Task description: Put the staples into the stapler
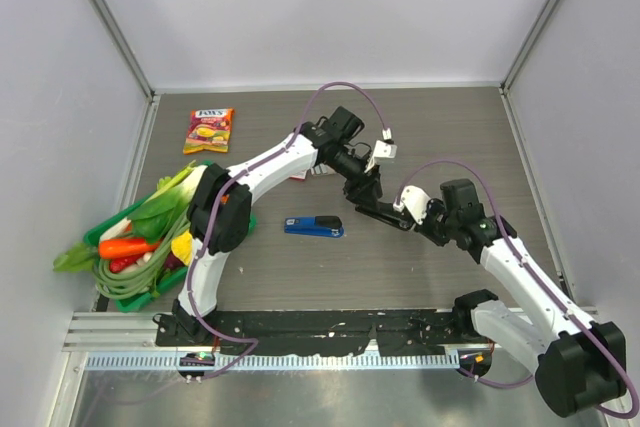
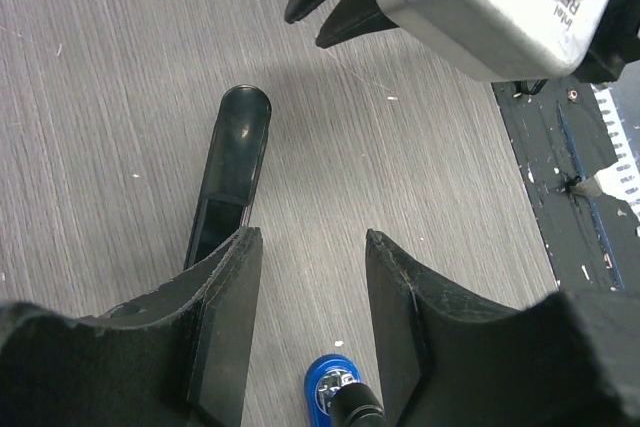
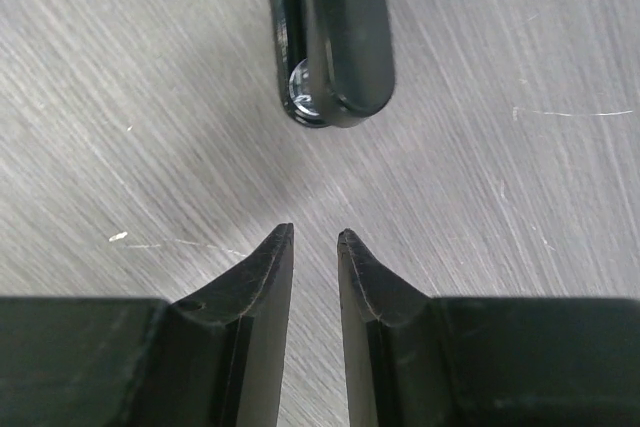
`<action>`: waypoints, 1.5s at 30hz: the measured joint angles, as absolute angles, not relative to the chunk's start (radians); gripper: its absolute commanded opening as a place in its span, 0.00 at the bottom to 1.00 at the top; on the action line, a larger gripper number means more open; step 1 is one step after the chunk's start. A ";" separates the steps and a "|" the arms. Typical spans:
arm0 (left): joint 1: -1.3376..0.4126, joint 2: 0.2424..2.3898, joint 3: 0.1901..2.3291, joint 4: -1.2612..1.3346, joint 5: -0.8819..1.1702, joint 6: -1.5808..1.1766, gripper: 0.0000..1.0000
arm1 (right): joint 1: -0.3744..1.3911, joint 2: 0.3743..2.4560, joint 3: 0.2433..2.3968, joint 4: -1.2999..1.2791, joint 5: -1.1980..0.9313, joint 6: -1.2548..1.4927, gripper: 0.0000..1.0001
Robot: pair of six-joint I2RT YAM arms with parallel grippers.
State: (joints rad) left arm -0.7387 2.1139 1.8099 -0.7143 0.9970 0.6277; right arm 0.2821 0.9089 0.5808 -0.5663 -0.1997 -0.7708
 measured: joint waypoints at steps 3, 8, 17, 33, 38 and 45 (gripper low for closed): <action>-0.739 2.114 1.809 -0.714 0.989 0.627 0.50 | 0.282 0.907 0.575 -0.598 -0.212 -0.791 0.30; -0.738 2.094 1.777 -0.707 0.961 0.628 0.68 | 0.282 0.900 0.572 -0.623 -0.220 -0.802 0.32; -0.694 1.842 1.582 -0.673 0.794 0.588 0.94 | 0.282 0.868 0.647 -0.614 -0.220 -0.685 0.60; -0.212 1.108 1.155 -0.661 0.515 0.346 1.00 | 0.282 0.986 0.700 -0.392 -0.138 -0.469 0.61; -0.165 0.916 1.011 -0.666 0.447 0.323 1.00 | 0.282 1.074 0.702 -0.371 -0.114 -0.466 0.53; -0.081 0.886 0.975 -0.664 0.430 0.291 1.00 | 0.285 1.104 0.697 -0.357 -0.117 -0.456 0.46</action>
